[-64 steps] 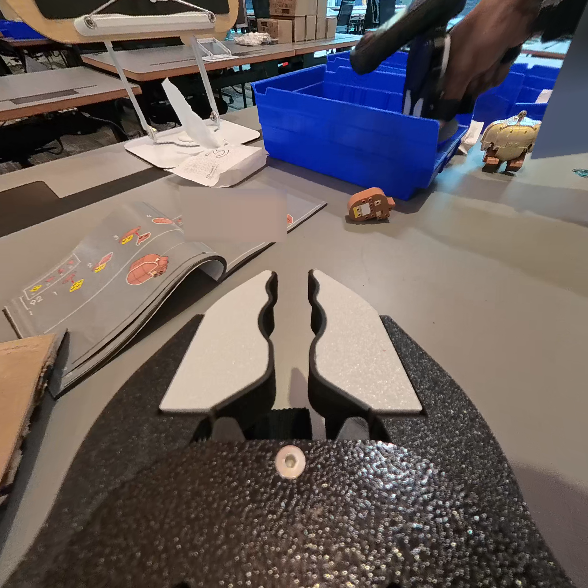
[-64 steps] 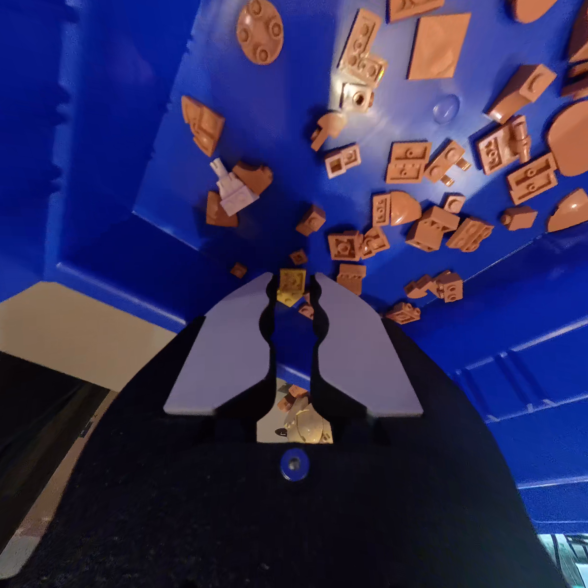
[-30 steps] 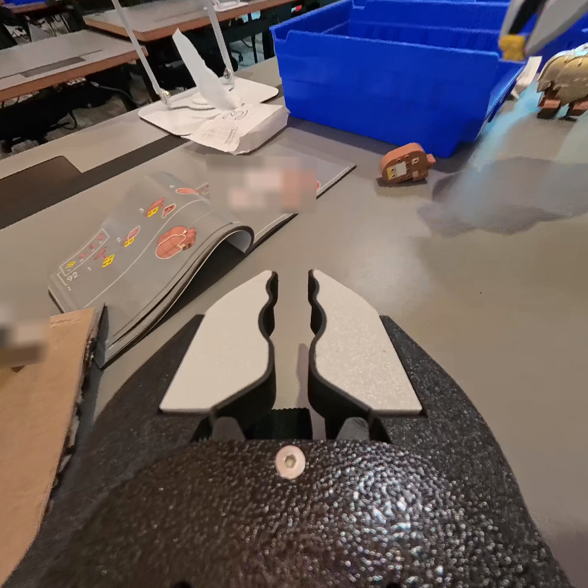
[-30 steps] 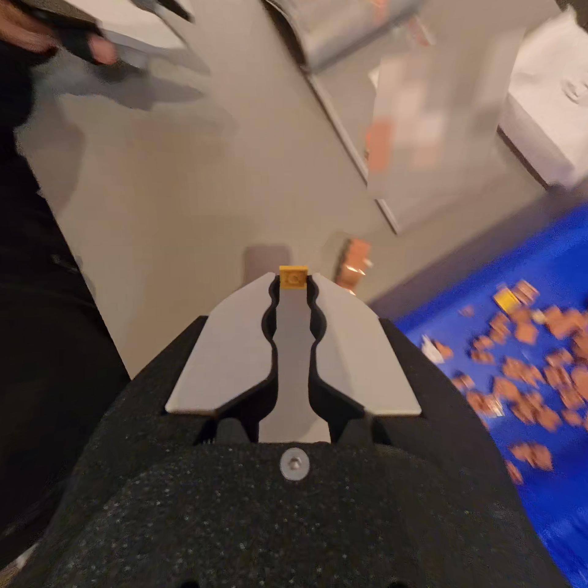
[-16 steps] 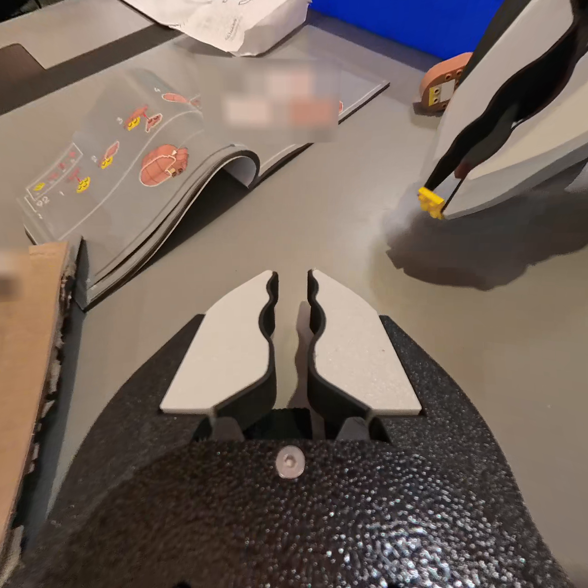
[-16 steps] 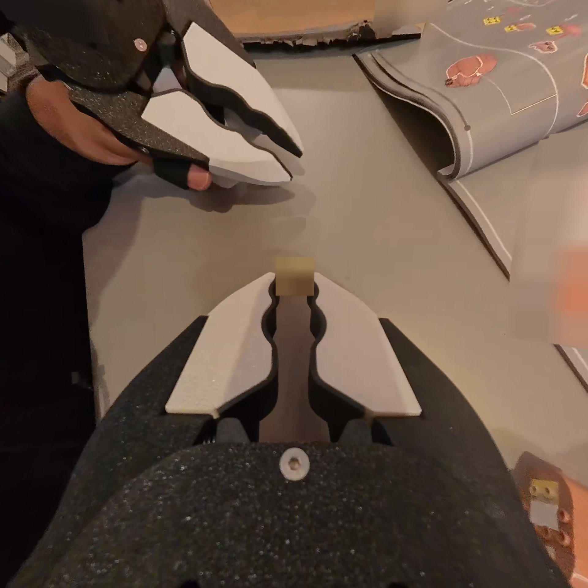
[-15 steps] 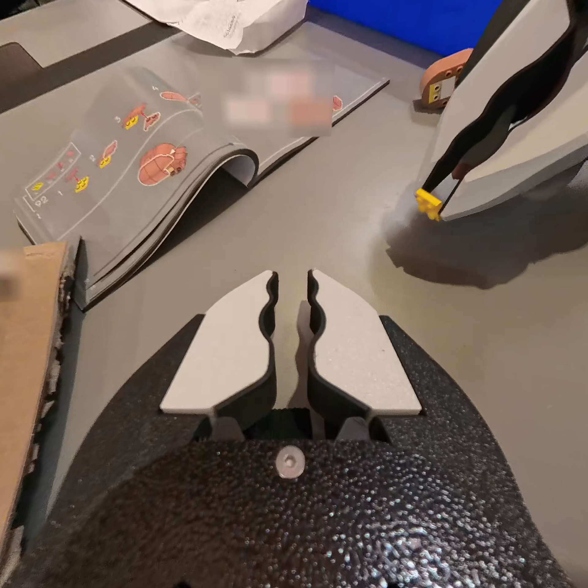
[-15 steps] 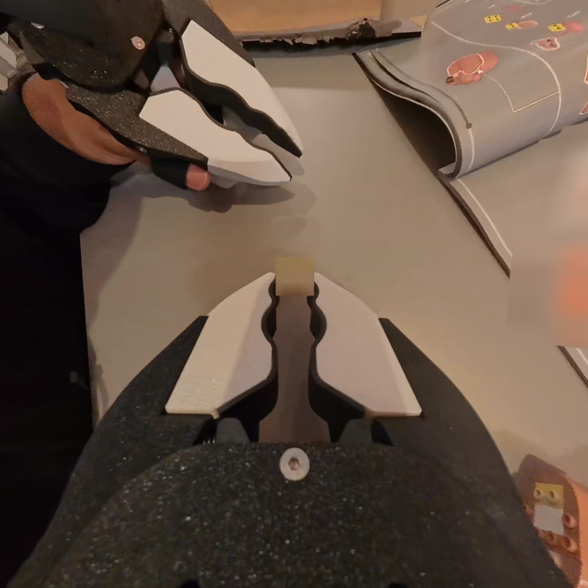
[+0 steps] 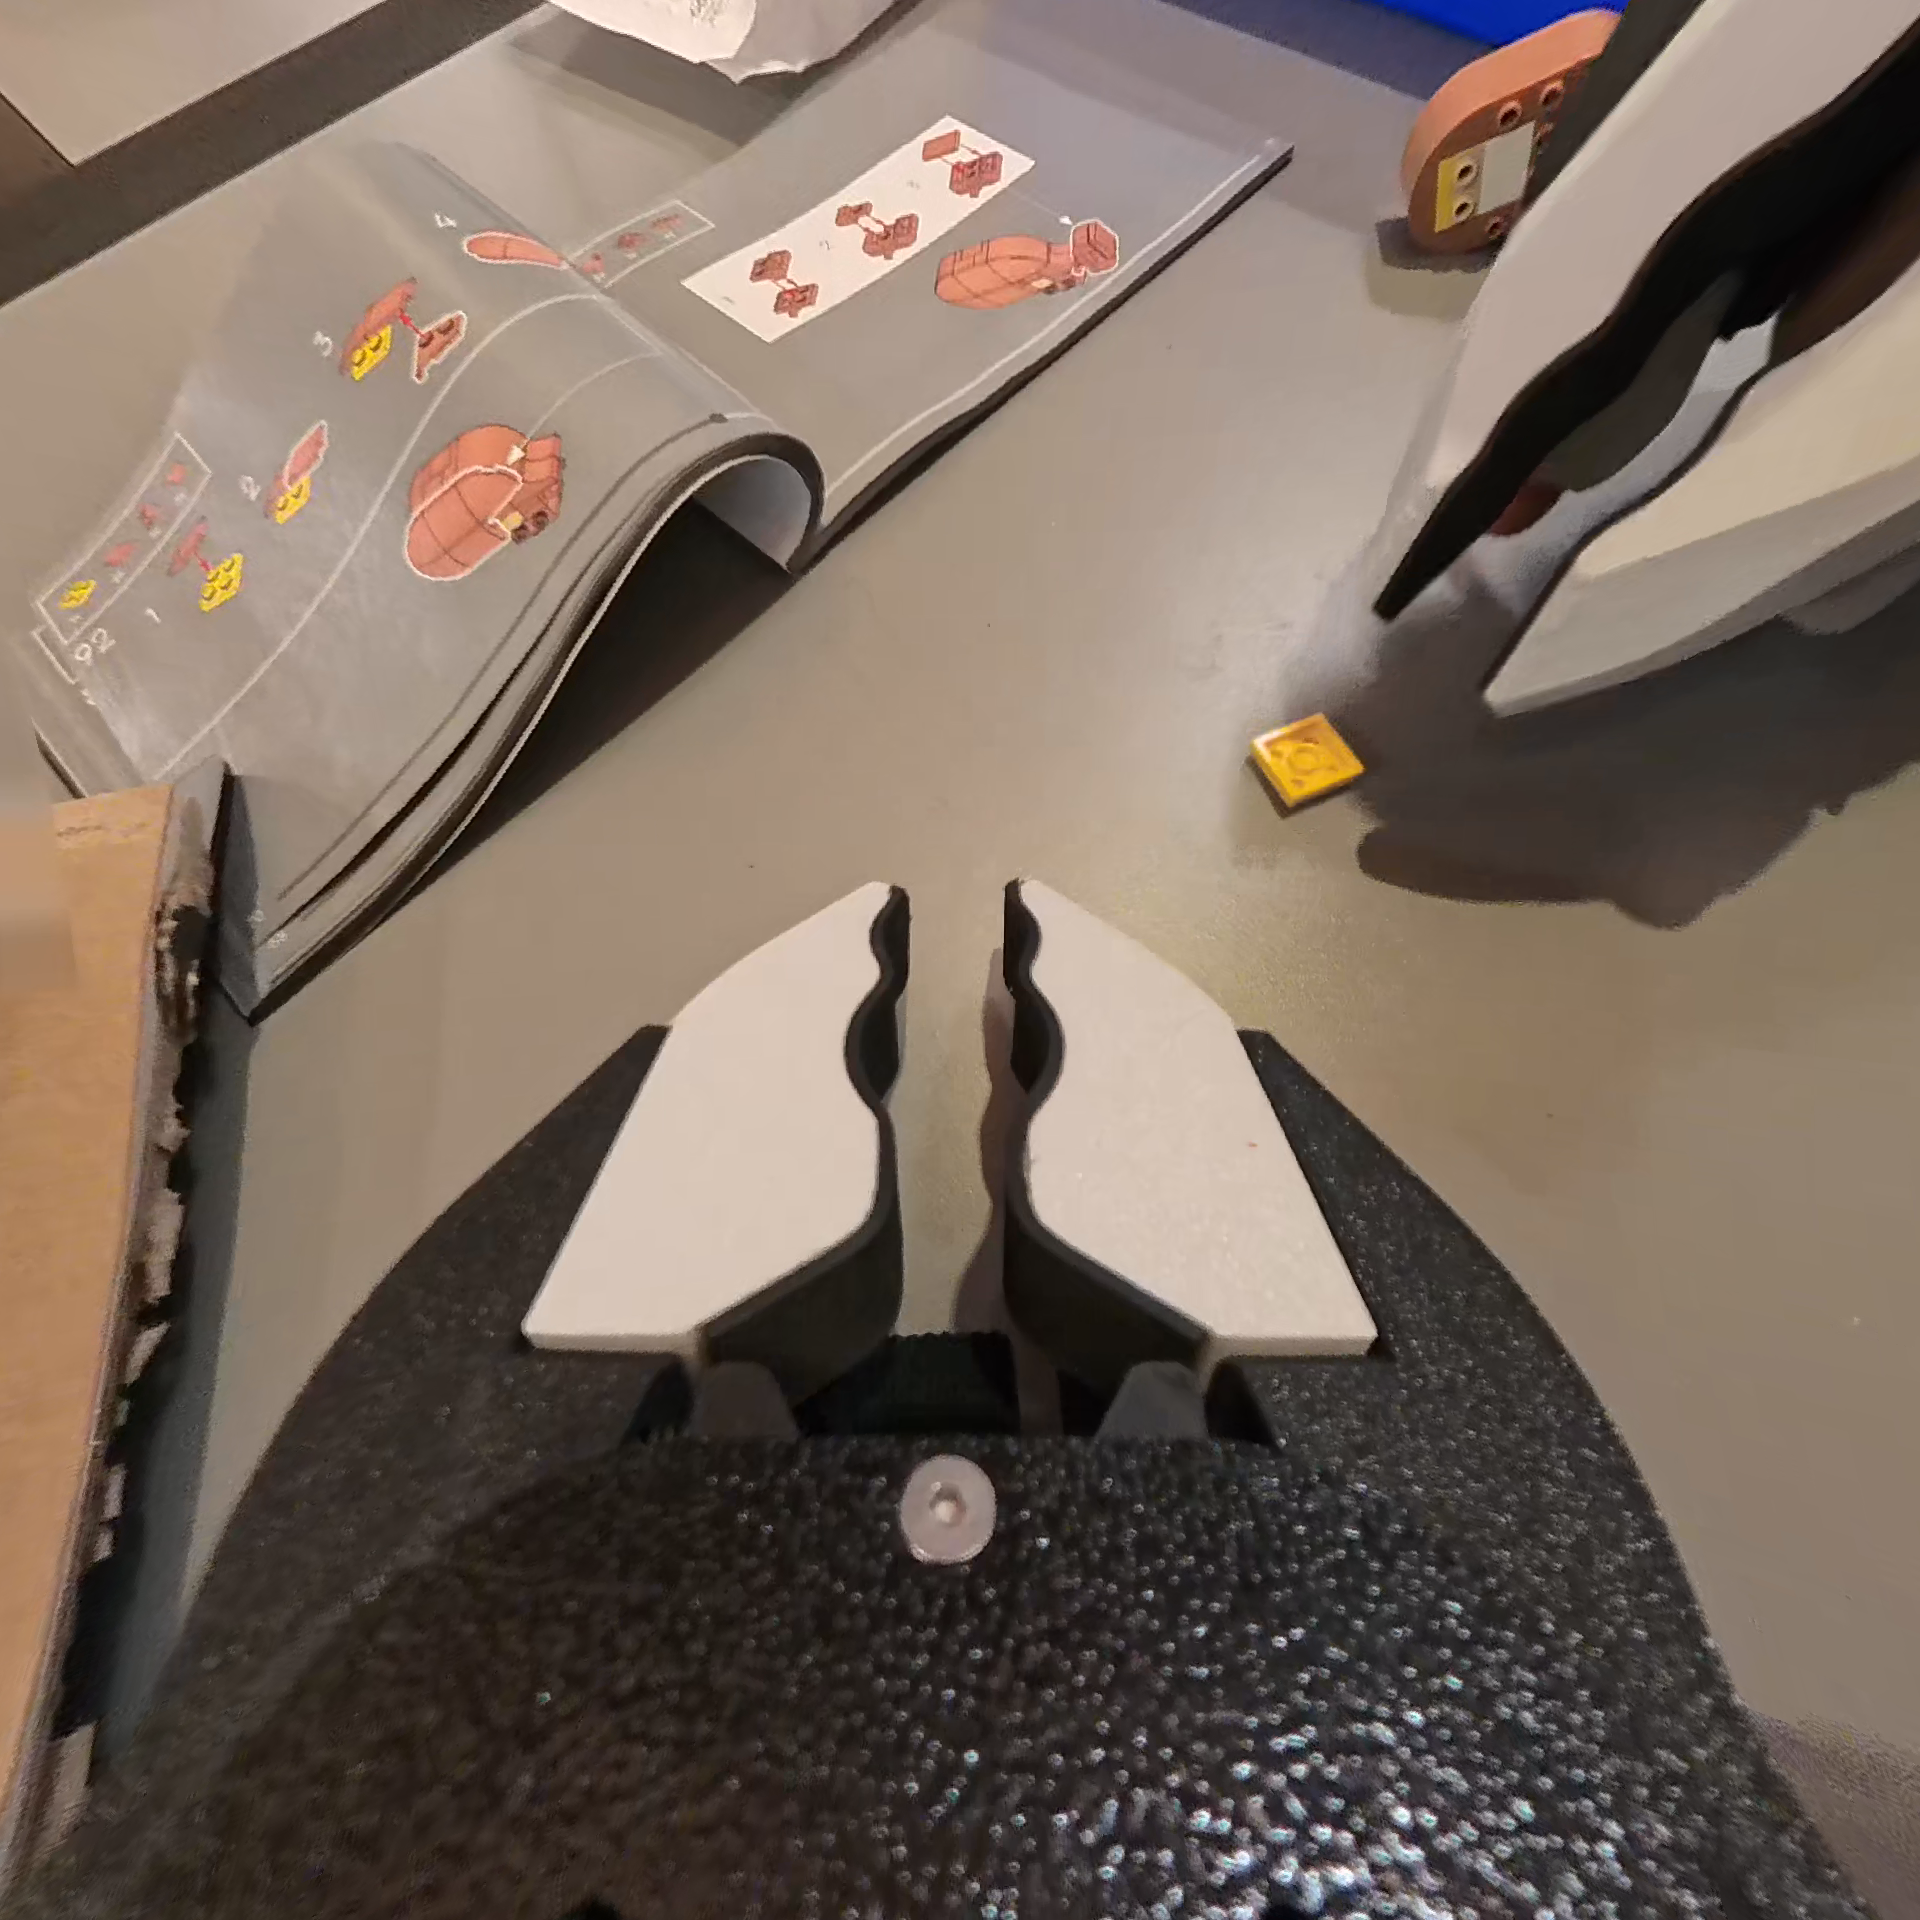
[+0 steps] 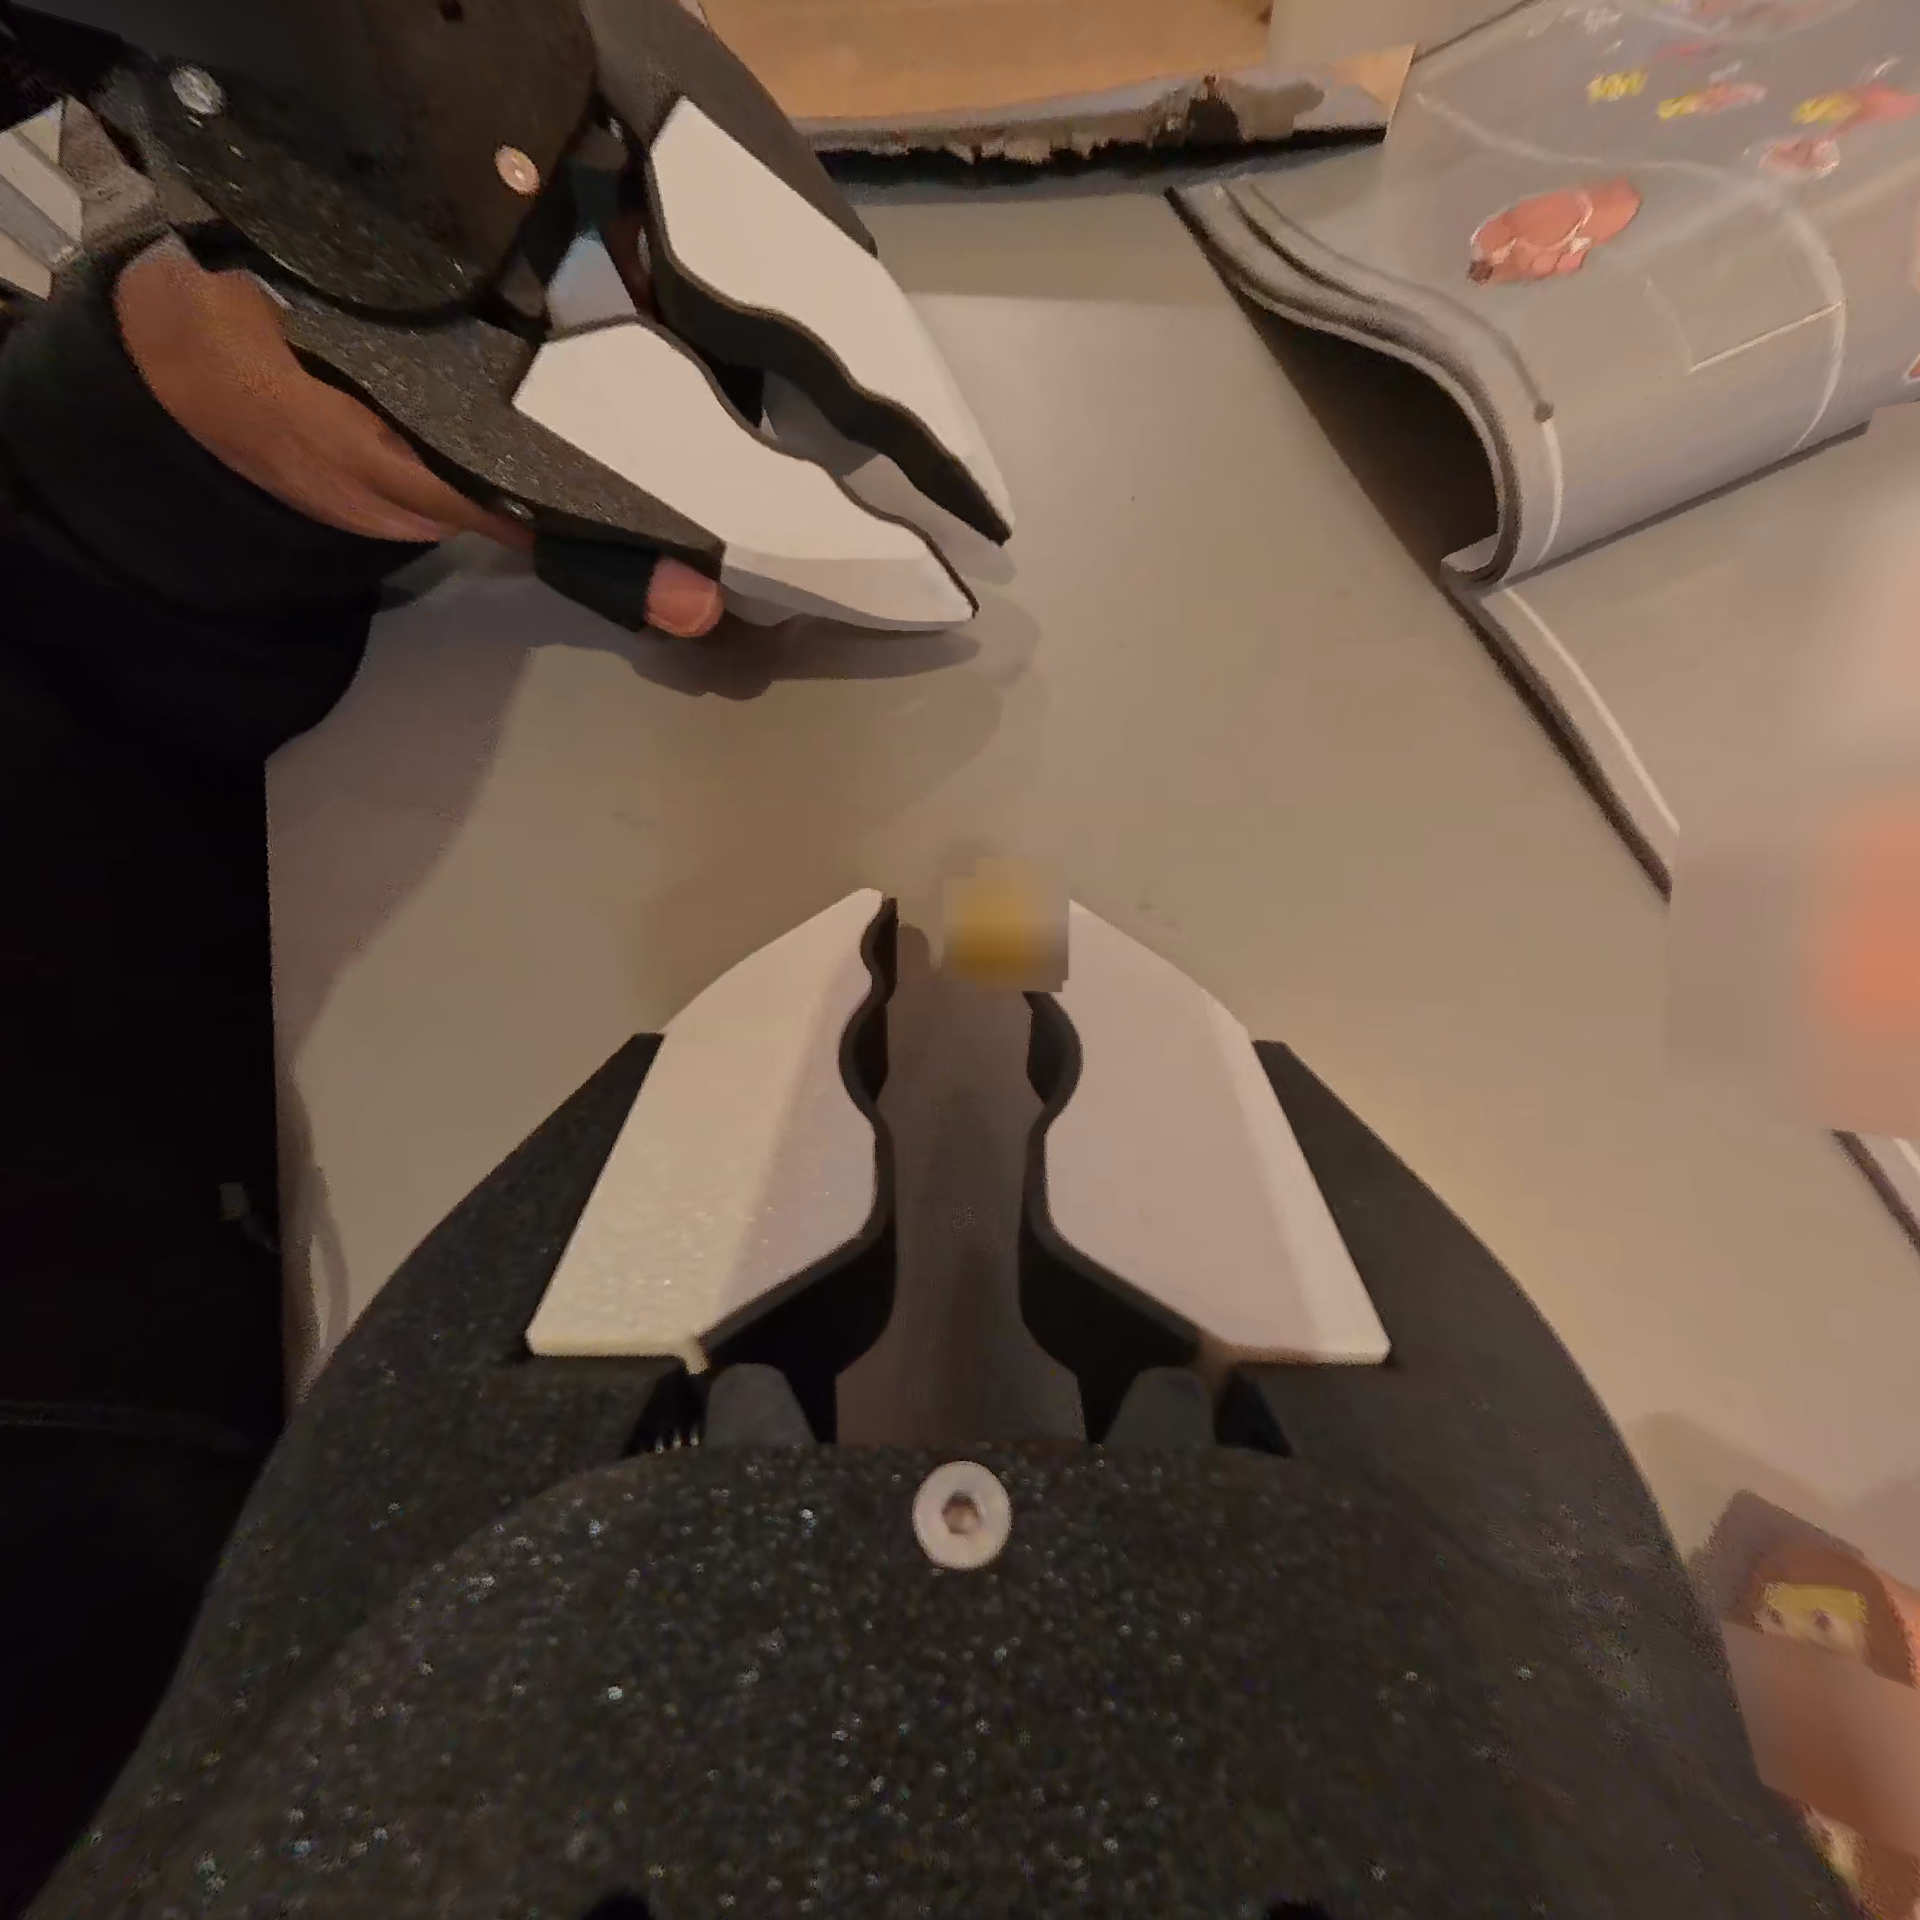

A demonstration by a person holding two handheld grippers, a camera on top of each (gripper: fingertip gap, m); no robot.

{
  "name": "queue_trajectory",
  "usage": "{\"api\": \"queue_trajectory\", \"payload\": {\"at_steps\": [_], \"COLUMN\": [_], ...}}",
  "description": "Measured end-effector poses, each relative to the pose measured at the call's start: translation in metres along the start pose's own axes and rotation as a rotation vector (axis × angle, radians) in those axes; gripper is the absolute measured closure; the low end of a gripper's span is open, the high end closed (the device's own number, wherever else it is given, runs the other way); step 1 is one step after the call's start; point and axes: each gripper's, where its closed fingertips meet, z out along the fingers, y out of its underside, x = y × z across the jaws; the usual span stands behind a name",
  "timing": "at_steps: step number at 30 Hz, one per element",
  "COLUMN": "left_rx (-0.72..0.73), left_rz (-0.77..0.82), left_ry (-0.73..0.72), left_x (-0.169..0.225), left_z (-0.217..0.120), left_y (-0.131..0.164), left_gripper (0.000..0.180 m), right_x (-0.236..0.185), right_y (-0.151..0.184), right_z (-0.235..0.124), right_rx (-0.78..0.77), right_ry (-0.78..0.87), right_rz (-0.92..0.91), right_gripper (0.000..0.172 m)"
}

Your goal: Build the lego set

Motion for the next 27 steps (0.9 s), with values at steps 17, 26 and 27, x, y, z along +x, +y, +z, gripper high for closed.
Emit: {"api": "queue_trajectory", "payload": {"at_steps": [17,26,27], "left_rx": [-0.027,-0.059,-0.066], "left_rz": [-0.007,0.012,0.011], "left_ry": [-0.006,-0.035,-0.041], "left_x": [-0.008,-0.016,-0.017], "left_z": [0.009,0.016,0.016], "left_y": [-0.001,-0.001,0.0], "left_gripper": [0.164,0.165,0.165], "right_x": [0.161,0.238,0.243], "right_y": [0.041,0.062,0.065], "right_z": [-0.246,-0.219,-0.213], "right_rx": [-0.103,-0.351,-0.376], "right_ry": [0.587,0.447,0.43], "right_rz": [-0.016,-0.137,-0.153], "right_gripper": [0.15,0.151,0.151]}}
